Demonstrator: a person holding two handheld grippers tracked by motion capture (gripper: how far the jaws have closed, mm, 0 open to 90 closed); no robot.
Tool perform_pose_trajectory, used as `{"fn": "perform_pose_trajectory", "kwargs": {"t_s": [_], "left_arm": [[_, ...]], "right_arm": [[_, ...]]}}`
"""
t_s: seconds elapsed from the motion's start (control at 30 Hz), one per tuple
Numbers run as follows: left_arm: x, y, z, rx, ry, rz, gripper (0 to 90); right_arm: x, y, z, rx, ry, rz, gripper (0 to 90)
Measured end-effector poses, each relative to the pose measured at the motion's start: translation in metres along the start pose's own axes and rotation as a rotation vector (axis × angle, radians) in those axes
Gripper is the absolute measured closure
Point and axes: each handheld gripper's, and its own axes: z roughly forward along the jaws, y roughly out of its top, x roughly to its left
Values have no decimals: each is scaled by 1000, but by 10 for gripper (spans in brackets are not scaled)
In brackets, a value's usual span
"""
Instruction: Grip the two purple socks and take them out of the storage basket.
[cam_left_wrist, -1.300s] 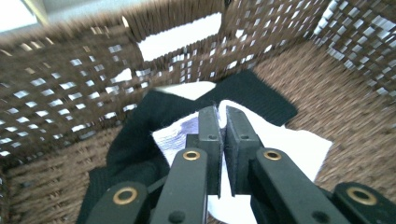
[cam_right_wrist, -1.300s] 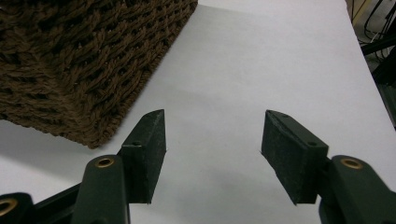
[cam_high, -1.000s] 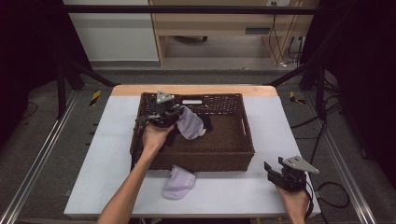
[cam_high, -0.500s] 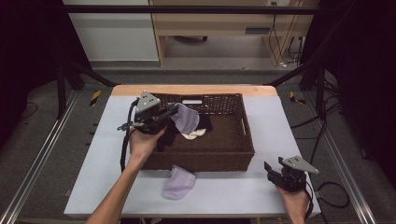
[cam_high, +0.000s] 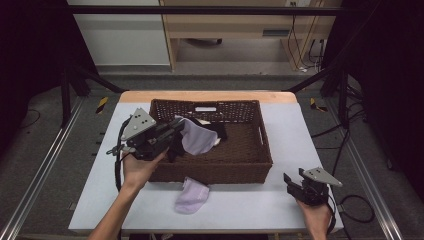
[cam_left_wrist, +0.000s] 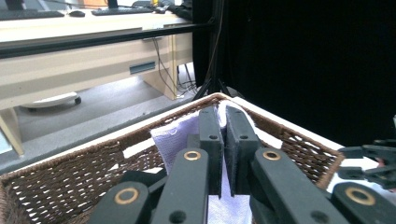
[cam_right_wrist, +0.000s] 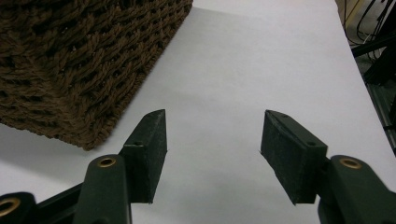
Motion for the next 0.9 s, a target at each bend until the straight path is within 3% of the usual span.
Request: {"fn": "perform_pose_trajectory", "kwargs": {"t_s": [0.47, 0.9], "left_arm": [[-13, -2, -40, -44, -45, 4, 854], [-25, -28, -57, -4, -92, -6, 854]], "right_arm": [[-1, 0, -1, -5, -4, 3, 412], [1, 0, -1, -3, -2, 2, 413]]}}
